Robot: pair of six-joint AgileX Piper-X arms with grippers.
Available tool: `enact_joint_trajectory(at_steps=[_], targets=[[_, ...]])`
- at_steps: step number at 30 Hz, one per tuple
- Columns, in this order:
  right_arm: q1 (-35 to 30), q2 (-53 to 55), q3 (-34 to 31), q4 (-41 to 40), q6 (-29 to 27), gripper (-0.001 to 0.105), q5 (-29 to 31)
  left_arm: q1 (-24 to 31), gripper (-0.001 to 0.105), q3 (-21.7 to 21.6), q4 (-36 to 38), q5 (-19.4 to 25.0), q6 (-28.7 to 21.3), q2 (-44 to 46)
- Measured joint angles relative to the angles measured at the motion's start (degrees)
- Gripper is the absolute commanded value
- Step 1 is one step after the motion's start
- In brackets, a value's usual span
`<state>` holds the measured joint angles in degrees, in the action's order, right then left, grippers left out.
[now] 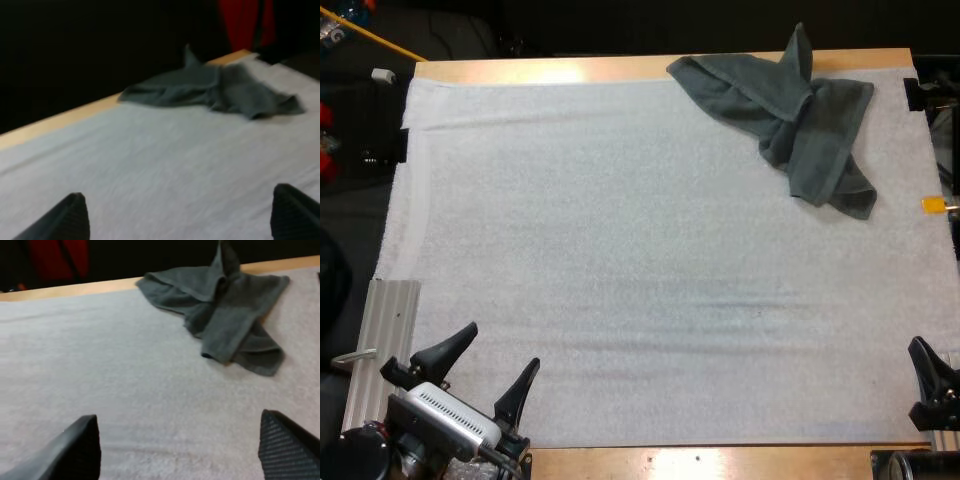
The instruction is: Pick towel from pile, fold and stack
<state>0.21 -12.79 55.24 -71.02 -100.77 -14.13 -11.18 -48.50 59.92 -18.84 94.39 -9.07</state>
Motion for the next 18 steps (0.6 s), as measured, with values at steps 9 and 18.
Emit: enact_joint_trajectory(at_steps=[9, 18], targets=[[0.00, -6.59, 7.72, -2.23, -0.78, 0.064, -9.47, -4.48, 0.071, -4.26, -0.49, -0.83, 0.00, -5.58], [0.00, -19.60, 7.76, 1.44, -0.78, 0.064, -10.49, -4.48, 0.071, -4.24, -0.49, -1.10, 0.00, -5.94]])
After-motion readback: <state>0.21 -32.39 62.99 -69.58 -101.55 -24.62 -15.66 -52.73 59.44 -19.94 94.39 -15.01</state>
